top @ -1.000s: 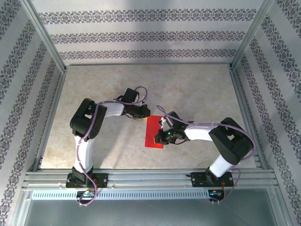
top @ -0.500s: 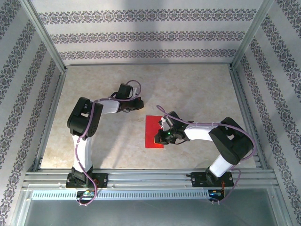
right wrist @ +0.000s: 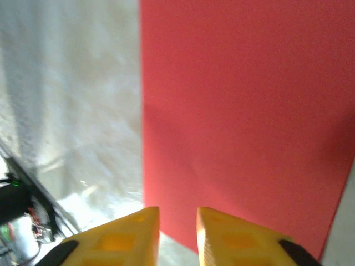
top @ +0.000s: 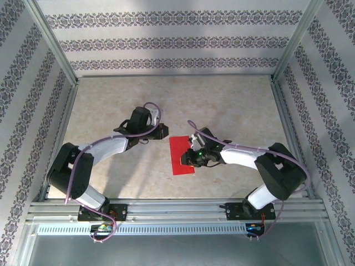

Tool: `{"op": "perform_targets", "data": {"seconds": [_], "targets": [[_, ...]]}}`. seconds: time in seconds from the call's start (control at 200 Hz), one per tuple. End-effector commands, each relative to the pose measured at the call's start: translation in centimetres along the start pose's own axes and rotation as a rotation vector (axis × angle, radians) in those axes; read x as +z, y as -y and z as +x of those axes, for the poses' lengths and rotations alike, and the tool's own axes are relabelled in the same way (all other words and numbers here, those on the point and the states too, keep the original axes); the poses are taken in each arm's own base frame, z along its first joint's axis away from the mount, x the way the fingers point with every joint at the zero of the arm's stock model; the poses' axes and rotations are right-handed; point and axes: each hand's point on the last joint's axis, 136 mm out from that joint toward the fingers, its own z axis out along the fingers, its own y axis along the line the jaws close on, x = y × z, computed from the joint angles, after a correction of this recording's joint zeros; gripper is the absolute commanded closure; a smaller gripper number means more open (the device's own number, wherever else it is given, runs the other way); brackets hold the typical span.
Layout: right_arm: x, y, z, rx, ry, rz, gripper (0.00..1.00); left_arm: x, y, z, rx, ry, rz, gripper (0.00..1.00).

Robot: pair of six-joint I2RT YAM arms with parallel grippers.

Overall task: Fold a paper plane with a square sheet of paper (fold left side to right side)
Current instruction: First fold the square sheet of paper in half at the center of the table, then fold the triangle a second time at the center of the table.

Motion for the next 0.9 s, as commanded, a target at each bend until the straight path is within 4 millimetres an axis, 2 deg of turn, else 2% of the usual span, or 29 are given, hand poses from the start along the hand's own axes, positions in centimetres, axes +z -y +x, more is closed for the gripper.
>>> {"op": "perform_targets", "data": {"seconds": [0.0,0.08,0.245,0.385,0.52,0.665,0.894], "targets": [[-2.4,-1.6,-2.1,-0.037,0.088,-0.009,0.66,-0.8,-0.1,2.6,-0.062,-0.044,-0.041,0.97],[-3.9,-1.0,-3.1,-0.037,0.14,0.014,0.58,-0.8,0.0,4.0,-0.121,-0.055,-0.026,0.97],[-6.9,2.3,-4.9,0.025,0.264,0.067,0.37,0.3,-0.1,6.3,-0.16,-0.114,-0.04,0.97],[-8.6,4.1,-5.1,0.075,0.319,0.059,0.2,1.7,-0.1,7.6,-0.17,-0.155,-0.045,0.98],[-8.9,5.0,-4.6,0.127,0.332,0.019,0.02,3.1,0.0,8.3,-0.179,-0.174,-0.043,0.98],[-8.7,5.5,-4.0,0.145,0.318,0.006,0.02,4.3,0.0,8.6,-0.174,-0.195,-0.045,0.98],[-8.2,5.9,-3.1,0.144,0.275,0.011,0.03,5.0,-1.4,9.4,-0.172,-0.216,-0.095,0.98]]}}
